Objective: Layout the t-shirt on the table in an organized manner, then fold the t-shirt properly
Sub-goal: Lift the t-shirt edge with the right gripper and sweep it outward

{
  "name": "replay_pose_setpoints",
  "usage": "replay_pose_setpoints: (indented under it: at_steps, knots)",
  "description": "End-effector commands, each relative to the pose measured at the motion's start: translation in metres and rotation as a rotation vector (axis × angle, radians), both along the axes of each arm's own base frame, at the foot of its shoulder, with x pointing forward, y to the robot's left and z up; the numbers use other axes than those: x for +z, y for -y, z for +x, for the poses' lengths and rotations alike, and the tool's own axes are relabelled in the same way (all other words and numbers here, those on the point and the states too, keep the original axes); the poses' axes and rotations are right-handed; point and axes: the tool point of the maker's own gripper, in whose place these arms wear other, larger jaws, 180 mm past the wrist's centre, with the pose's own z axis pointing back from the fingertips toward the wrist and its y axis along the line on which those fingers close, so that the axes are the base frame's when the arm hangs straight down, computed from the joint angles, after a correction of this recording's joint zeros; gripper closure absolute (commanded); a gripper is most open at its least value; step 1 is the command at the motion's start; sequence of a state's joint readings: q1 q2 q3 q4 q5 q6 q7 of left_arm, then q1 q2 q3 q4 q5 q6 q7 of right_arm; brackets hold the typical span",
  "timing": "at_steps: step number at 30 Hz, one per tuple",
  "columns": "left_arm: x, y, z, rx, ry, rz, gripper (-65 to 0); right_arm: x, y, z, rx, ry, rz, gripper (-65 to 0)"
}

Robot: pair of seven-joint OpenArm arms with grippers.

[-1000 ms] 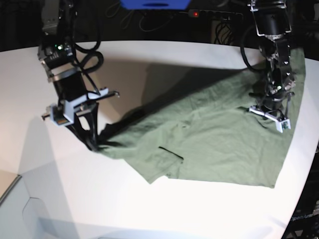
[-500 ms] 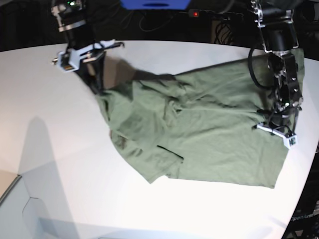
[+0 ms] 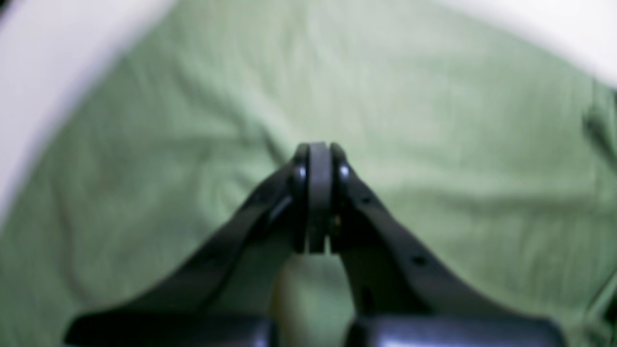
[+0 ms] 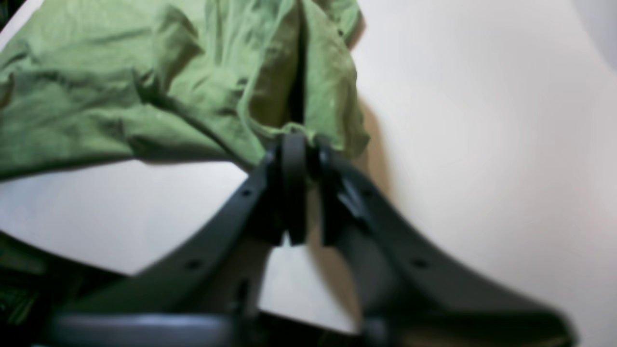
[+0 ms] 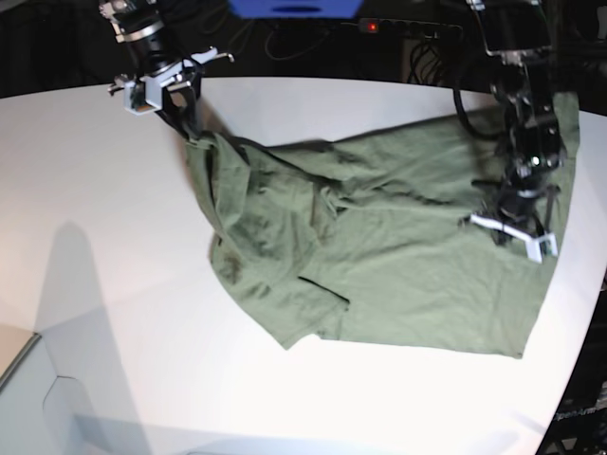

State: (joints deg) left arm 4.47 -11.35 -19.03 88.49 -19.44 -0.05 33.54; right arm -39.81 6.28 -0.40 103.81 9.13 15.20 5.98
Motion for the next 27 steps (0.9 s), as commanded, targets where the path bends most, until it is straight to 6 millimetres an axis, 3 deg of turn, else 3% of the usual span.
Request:
replay_pose_setpoints:
  at_steps: [1,4,8,11,15,18,27]
  knots:
    - [0.022,-0.002,0.006,-0.008,0.08,0.01,-0.4,0.007,0.002,0.001,0.002,0.022,0.002,-16.4]
    - [0.011,0.008,-0.023,-0.025,0.049,-0.051,-0.5,0.002,0.005,-0.002,-0.001,-0.002,-0.009,-30.2]
    - [0.007,0.019,-0.058,-0.039,0.02,-0.108,-0.5,0.004,0.03,-0.002,-0.056,0.004,-0.051,-40.8]
    - [0.008,0.023,-0.081,-0.059,-0.004,-0.102,-0.5,0.008,0.043,0.001,-0.08,0.017,-0.074,-43.2]
    - [0.004,0.027,-0.104,-0.07,-0.043,-0.1,-0.5,0.029,0.046,0.024,-0.084,0.107,-0.079,-43.3]
    - [-0.002,0.017,-0.12,-0.035,-0.074,-0.095,-0.5,0.041,0.045,0.045,-0.08,0.167,-0.078,-43.3]
    - [-0.015,0.015,-0.145,0.012,-0.123,-0.114,-0.6,0.055,-0.024,0.11,0.293,0.136,-0.092,-43.3]
